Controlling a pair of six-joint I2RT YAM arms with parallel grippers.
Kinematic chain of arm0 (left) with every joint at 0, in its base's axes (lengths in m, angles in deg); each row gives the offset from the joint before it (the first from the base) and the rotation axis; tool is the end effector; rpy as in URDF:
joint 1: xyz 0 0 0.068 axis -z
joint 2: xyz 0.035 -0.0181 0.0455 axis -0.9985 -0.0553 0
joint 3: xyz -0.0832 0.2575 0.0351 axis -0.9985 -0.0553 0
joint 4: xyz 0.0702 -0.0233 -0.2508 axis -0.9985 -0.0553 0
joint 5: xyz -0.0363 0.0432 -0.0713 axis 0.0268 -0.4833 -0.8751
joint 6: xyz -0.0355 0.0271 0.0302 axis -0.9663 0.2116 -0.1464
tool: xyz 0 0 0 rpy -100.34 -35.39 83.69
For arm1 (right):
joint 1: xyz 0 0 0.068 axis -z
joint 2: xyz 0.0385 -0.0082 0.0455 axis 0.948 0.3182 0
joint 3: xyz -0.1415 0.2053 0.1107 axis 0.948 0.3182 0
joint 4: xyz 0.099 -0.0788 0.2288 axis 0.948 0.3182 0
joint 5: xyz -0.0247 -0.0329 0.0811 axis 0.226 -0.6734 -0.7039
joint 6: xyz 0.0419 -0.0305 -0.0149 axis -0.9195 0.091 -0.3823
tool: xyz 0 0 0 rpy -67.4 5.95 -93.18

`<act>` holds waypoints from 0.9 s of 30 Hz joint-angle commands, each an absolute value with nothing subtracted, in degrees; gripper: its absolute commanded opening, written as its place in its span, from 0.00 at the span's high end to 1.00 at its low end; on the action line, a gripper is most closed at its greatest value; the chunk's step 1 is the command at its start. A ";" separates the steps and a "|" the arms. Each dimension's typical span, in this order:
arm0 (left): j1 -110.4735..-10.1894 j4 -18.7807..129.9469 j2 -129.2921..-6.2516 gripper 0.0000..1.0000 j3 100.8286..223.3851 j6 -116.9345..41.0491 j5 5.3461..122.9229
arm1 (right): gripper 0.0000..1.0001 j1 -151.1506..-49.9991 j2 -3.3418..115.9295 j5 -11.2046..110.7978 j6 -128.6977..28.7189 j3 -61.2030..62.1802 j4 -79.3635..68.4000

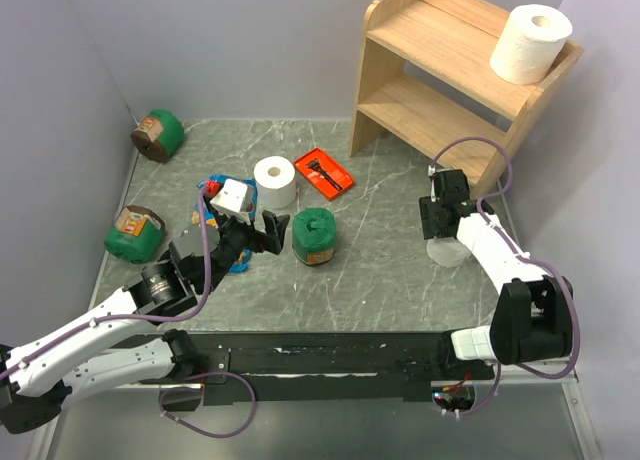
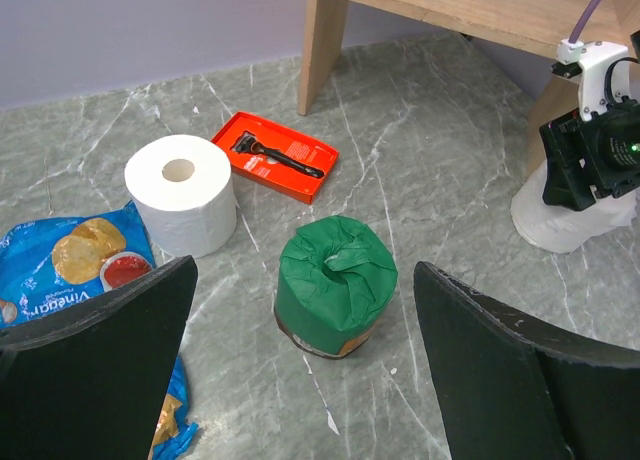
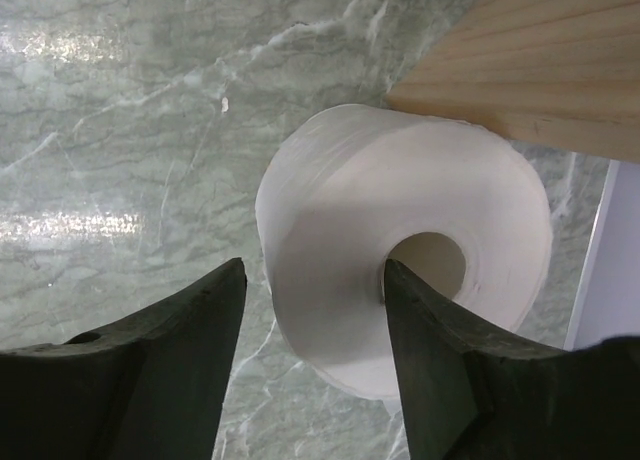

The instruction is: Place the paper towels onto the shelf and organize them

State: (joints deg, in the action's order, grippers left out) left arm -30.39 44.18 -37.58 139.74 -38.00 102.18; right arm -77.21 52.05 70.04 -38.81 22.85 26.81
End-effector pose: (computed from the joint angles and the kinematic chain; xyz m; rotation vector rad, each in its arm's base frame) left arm 0.1132 -0.1385 0.3717 0.2500 1.6449 -0.4770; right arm 0.2681 0.0192 0.2370 -0.1402 2.5387 -0.2712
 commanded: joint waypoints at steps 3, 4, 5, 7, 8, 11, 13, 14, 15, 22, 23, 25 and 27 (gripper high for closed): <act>-30.23 45.75 -36.84 0.04 140.56 -37.44 101.84 | 0.47 -76.46 53.00 65.80 -37.73 22.86 25.74; -30.23 45.83 -36.75 0.04 140.48 -37.35 101.93 | 0.49 -76.46 52.30 63.61 -37.46 22.86 25.65; -30.23 45.75 -36.75 0.04 140.56 -37.35 101.93 | 0.53 -76.54 51.95 62.55 -37.03 22.95 25.56; -30.23 45.83 -36.66 0.04 140.56 -37.44 101.84 | 0.57 -76.63 50.81 60.00 -36.50 23.04 25.56; -30.23 45.83 -36.58 0.04 140.56 -37.44 101.84 | 0.60 -76.72 50.36 59.29 -36.32 22.95 25.74; -30.23 45.83 -36.57 0.04 140.56 -37.44 101.66 | 0.64 -77.16 49.13 57.79 -36.06 22.43 26.26; -30.23 45.83 -36.75 0.04 140.56 -37.61 101.49 | 0.65 -78.39 47.99 57.44 -35.88 22.07 26.53; -30.23 45.92 -36.75 0.04 140.56 -37.61 101.49 | 0.65 -79.09 47.64 55.87 -35.62 21.81 26.53; -30.23 45.83 -36.84 0.04 140.56 -37.53 101.40 | 0.65 -80.57 47.20 55.77 -35.36 21.72 26.44; -30.23 45.83 -37.28 0.04 140.56 -37.53 101.49 | 0.66 -93.13 45.00 61.39 -30.44 16.63 27.67; -30.23 45.75 -37.45 0.04 140.65 -37.53 101.49 | 0.66 -94.46 45.00 62.18 -30.08 14.53 28.63; -30.23 45.83 -37.45 0.04 140.65 -37.44 101.66 | 0.66 -96.49 45.35 65.24 -29.55 12.06 29.69; -30.23 45.83 -37.28 0.04 140.56 -37.35 101.93 | 0.66 -98.78 45.70 66.22 -29.03 7.76 31.80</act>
